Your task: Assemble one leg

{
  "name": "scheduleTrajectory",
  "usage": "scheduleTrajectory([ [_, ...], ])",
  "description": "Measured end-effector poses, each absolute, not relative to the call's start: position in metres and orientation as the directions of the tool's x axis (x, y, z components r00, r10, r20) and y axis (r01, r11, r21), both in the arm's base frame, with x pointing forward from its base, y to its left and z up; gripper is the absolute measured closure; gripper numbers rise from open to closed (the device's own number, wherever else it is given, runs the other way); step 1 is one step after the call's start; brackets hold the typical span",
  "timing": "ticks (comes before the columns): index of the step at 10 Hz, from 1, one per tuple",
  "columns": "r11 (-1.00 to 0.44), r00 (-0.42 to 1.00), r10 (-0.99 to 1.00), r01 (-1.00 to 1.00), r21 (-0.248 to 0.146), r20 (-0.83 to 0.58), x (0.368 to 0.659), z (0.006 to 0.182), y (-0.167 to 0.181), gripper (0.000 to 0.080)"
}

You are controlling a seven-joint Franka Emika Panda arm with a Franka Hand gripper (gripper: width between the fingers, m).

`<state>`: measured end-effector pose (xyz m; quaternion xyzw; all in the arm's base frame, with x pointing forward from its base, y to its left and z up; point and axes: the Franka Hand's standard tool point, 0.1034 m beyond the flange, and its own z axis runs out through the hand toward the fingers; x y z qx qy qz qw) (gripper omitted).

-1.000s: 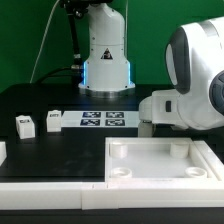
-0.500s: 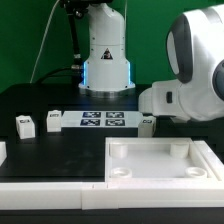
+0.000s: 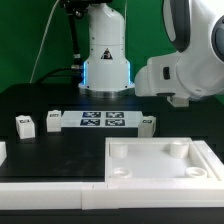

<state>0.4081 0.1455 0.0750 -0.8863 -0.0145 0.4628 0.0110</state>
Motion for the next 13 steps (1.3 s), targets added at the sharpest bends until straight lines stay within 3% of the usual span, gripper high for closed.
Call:
scheduleTrajectory([
  [4,-0.999,0.86,0.022,-0.001,-0.046,-0.51,0.418,0.078,0.146,0.0509],
  [7,-0.999,0.964,0.01,-0.005,-0.053,-0.265,0.44,0.104,0.137,0.0509],
  [10,-0.996,1.0,0.02,0.019,-0.085,-0.01,0.474,0.123,0.134,0.0509],
  [12,-0.995,0.993,0.016,0.027,-0.094,0.119,0.474,0.12,0.136,0.0509],
  [13,-0.995,0.995,0.017,0.026,-0.092,0.097,0.471,0.119,0.135,0.0509],
])
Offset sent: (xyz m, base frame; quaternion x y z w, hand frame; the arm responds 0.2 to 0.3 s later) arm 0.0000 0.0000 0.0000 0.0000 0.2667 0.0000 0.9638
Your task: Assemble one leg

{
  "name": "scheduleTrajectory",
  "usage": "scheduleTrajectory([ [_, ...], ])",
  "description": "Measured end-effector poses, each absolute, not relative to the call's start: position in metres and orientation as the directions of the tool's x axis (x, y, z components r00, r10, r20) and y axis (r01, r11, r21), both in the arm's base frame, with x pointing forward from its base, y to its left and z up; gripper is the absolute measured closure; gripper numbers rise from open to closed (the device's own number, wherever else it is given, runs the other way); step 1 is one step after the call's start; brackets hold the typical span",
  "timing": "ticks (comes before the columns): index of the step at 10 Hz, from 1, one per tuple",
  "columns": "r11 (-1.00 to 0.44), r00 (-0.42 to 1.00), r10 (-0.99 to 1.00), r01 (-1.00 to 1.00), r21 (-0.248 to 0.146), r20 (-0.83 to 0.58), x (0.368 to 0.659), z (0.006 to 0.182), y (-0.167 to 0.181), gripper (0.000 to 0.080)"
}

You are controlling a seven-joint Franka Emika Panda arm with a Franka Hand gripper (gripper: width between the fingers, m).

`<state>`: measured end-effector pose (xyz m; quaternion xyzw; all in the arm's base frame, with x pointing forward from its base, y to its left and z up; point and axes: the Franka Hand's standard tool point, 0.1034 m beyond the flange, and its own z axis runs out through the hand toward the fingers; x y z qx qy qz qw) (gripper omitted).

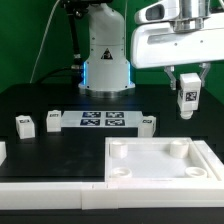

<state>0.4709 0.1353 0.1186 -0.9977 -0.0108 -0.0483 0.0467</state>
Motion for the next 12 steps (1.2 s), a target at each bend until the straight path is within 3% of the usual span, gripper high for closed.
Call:
scheduleTrajectory([
  [3,-0.989,0.984,0.11,0.123,-0.083,0.141,0.488,0.114,0.127,0.0509],
  [5,-0.978,0.97,0.177,0.192,-0.075,0.167,0.524,0.116,0.117,0.0509],
  [8,-0.973,0.971,0.196,0.21,-0.096,0.135,0.574,0.115,0.104,0.0509],
  [12,-0.973,0.971,0.196,0.21,-0.095,0.137,0.573,0.114,0.105,0.0509],
])
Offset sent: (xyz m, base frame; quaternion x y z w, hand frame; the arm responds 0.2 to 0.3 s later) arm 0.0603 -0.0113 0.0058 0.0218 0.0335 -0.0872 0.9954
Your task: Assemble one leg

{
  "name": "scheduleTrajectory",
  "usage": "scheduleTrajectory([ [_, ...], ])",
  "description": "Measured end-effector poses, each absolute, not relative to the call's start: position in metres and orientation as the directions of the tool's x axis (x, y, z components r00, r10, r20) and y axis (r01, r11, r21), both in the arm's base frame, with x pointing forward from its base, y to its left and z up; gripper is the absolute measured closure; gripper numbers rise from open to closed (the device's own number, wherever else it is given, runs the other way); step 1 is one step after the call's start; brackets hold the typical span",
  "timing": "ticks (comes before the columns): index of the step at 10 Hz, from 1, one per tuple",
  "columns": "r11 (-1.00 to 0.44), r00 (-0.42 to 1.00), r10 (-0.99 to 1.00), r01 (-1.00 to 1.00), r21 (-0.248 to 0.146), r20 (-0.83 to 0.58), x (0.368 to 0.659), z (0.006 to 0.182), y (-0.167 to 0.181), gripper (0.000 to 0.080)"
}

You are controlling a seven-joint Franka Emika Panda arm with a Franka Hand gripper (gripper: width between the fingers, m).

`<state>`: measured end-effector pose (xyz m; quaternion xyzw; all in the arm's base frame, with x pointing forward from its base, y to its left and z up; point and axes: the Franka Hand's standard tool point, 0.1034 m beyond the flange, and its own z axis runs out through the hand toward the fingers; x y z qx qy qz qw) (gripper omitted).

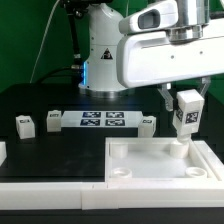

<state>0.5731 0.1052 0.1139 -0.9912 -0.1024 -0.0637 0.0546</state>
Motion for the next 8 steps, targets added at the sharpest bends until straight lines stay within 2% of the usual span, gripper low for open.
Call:
scheduleTrajectory([
  [2,-0.973,0.971,0.197,0.21,-0.095,0.137,0.573,0.114,0.105,0.0509],
  [6,-0.971,0.963,0.199,0.219,-0.098,0.18,0.612,0.116,0.109,0.0509],
  [8,-0.971,0.954,0.198,0.223,-0.088,0.225,0.62,0.109,0.108,0.0509],
])
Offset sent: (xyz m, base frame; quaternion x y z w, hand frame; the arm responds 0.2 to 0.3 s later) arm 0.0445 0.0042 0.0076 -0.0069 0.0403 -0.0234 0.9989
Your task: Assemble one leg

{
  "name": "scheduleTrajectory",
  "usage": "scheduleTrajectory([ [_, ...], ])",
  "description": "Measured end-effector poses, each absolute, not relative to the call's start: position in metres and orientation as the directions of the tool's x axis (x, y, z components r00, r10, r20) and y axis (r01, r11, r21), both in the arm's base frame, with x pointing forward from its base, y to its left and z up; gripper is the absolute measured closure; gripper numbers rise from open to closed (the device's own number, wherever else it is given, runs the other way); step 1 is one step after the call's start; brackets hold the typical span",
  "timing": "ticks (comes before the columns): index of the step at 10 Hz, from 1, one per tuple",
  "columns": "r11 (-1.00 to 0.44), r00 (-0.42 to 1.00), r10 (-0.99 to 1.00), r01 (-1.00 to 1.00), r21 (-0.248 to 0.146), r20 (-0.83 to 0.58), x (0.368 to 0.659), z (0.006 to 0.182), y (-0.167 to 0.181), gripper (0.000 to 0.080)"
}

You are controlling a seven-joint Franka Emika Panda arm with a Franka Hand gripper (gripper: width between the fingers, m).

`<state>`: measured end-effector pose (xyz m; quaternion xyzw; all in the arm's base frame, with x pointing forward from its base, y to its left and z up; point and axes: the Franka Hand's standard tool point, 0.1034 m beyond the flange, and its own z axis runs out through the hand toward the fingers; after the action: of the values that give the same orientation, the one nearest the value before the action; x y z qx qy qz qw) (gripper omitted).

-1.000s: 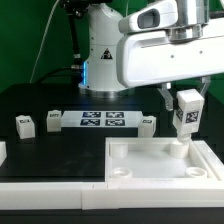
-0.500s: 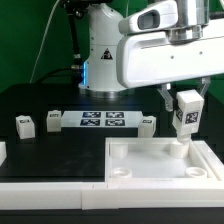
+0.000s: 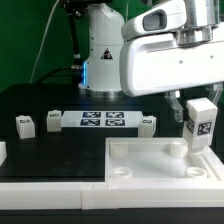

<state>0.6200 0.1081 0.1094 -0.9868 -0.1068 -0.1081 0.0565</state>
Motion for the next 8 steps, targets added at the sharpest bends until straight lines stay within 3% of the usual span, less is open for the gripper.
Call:
scheduleTrajectory([
  [8,-0.971,0.907,0.202,0.234,-0.045,0.369,0.607,0.09,0.112,0.0509],
])
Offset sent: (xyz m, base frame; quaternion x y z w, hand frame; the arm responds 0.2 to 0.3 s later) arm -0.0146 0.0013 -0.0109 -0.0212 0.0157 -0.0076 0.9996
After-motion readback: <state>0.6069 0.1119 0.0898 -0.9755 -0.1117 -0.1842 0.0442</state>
